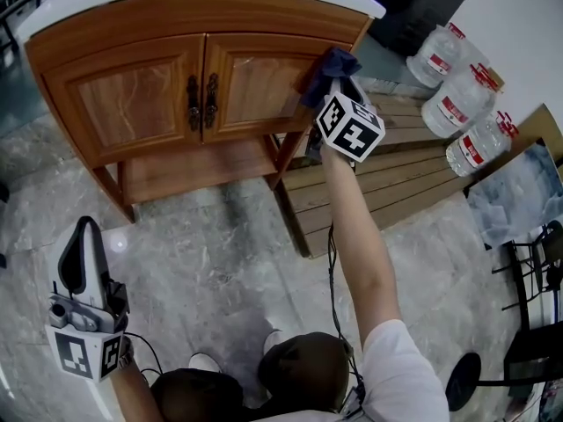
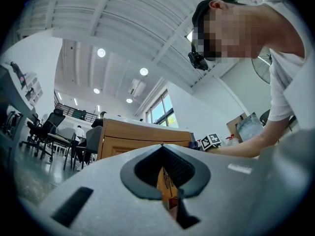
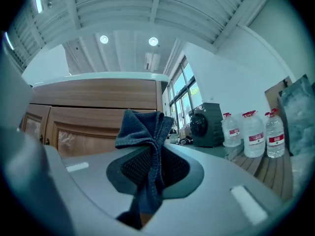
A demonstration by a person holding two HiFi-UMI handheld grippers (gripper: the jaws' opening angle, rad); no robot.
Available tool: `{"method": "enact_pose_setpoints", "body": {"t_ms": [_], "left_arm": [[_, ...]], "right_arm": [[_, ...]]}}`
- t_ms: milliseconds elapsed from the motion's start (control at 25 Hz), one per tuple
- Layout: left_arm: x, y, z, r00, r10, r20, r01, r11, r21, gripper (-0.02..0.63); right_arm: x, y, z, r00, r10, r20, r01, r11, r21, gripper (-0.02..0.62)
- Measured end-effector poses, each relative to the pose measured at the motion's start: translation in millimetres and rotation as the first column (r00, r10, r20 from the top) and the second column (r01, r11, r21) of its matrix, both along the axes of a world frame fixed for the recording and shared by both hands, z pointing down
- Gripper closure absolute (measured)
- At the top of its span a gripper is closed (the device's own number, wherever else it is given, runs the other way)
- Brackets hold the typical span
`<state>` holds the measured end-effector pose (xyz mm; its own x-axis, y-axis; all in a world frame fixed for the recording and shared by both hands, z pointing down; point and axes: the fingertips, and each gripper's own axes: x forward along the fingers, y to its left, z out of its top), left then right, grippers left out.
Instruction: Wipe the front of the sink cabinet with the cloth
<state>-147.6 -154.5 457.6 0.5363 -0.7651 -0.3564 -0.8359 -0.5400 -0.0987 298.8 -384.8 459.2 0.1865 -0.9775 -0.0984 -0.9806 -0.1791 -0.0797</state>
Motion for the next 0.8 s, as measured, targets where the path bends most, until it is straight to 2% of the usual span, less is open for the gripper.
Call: {"method": "enact_pose_setpoints", "body": {"t_ms": [200,400,520,680,800], "left_arm": [[4,-1,1,1.0,0.01,0.006,-0.01,1.0,-0.003,0.601],[8,0,1,1.0,0.018,0.014,-0.018,1.0,-0.002,0.601],[8,1,0,1.0,0.015,0.013,-0.015,1.0,0.003,0.601],[12,0,2,1.0,0.024,0.012,-0.024,1.0,0.003,0.601],[12,0,3,1.0,0.021,0.016,-0.021,1.0,0.003,0.601]], "right_arm": [[3,-1,-2,0.998,0.013,-0.061,-0.013,1.0,-0.006,0.537],[2,0,-2,0.998,0.007,-0.06,-0.007,1.0,-0.003,0.537],[-12,7,-5,0.995,-0.01,-0.095,0.011,1.0,0.018,0.537],[-66,28,-4,0.987,-0.128,-0.1,0.135,0.988,0.069,0.535],[-138,41,7,0.952,-0.297,-0.076,0.303,0.949,0.082,0.535]]}}
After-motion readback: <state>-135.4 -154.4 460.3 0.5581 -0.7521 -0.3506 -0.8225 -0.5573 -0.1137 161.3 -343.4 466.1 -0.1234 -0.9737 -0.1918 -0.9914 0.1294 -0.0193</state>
